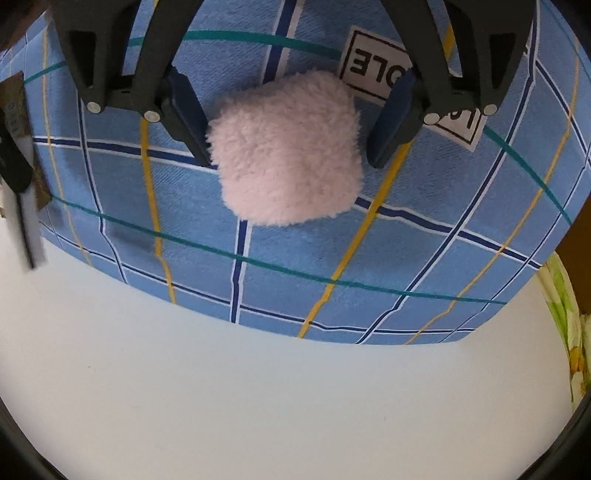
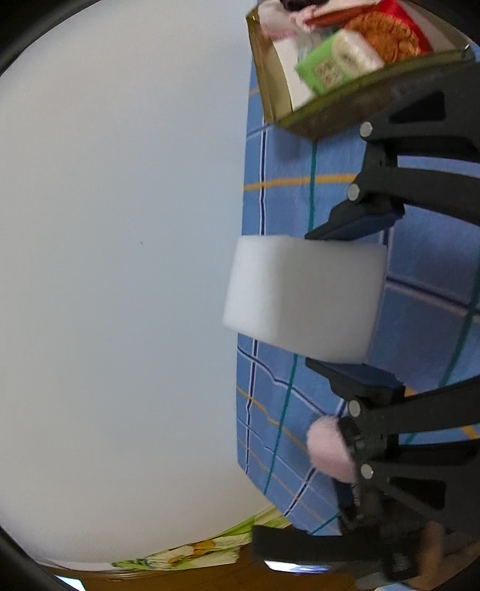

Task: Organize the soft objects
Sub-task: 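Grasp the white sponge with the right tool, then lift the sponge with the right tool while the left tool grasps the pink pompom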

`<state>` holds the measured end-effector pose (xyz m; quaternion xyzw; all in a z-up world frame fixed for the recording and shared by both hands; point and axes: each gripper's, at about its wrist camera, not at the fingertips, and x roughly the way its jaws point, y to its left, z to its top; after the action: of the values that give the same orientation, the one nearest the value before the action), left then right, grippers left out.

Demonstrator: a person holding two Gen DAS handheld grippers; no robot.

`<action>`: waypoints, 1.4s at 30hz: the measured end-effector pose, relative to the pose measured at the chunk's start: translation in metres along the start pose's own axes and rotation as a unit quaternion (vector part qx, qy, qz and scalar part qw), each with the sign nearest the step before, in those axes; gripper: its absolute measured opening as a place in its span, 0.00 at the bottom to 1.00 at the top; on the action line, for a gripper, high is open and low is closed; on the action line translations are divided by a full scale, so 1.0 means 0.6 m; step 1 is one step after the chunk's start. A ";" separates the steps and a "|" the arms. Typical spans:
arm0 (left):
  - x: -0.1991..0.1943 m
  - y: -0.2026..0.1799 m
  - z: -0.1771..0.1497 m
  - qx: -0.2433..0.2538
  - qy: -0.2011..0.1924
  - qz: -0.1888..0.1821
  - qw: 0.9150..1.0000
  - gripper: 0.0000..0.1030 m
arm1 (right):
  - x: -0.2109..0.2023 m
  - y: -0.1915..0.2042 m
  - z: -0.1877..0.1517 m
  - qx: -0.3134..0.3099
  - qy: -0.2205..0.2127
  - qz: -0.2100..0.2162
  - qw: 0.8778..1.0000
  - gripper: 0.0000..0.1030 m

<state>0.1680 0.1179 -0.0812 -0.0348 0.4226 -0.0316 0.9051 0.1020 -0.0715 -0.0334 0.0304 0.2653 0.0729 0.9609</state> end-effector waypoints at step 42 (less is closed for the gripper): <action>-0.167 -0.119 -0.077 0.056 -0.243 -0.007 0.968 0.34 | -0.128 -0.051 -0.023 -0.012 -0.101 -0.022 0.995 0.59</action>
<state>0.0662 0.0536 -0.0278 0.0064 0.1872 -0.0524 0.9809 0.0338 -0.1135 -0.0094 0.0202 0.1667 0.0518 0.9844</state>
